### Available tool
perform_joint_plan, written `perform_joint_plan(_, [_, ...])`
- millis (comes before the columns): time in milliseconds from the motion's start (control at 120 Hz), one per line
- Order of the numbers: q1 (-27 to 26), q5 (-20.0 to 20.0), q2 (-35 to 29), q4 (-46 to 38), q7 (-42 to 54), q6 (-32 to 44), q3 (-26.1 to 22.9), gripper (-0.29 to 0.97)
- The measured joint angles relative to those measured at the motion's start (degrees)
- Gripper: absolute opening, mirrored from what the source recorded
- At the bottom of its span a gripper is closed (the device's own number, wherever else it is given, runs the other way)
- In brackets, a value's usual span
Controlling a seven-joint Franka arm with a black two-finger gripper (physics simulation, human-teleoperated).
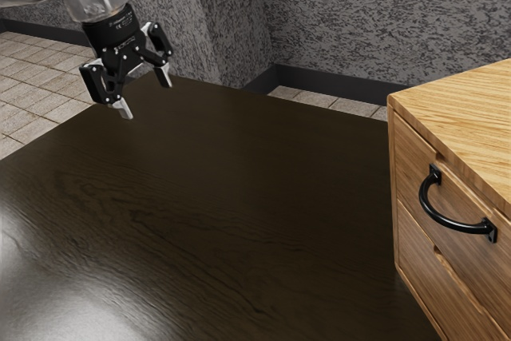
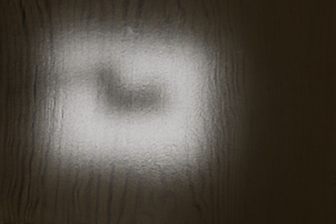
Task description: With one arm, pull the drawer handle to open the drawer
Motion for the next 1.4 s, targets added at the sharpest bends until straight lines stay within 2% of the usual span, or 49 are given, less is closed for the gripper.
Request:
perform_joint_plan(250, [-0.02, -0.24, 0.39, 0.56, -1.76, -0.32, 0.29, 0.66])
perform_joint_plan(342, [-1.01, 0.43, -3.83, 0.66, -2.2, -0.45, 0.37, 0.66])
perform_joint_plan(450, [-5.89, 2.56, -12.11, 0.72, -2.7, -0.5, 0.47, 0.66])
perform_joint_plan(517, [-12.4, 2.93, -14.65, -0.08, -2.96, 0.21, 0.04, 0.66])
perform_joint_plan(617, [-17.64, 2.45, -18.03, -7.32, -3.31, 4.19, -0.31, 0.66])
perform_joint_plan(792, [-19.27, 2.06, -18.28, -14.1, -3.79, 11.57, -2.32, 0.65])
perform_joint_plan(883, [-19.35, 1.95, -18.19, -15.7, -4.0, 15.35, -4.98, 0.65])
perform_joint_plan(1033, [-22.63, 0.99, -18.32, -18.52, -4.28, 20.52, -8.23, 0.65])
perform_joint_plan(1400, [-22.8, 0.42, -15.66, -24.18, -4.73, 32.26, -16.48, 0.62])
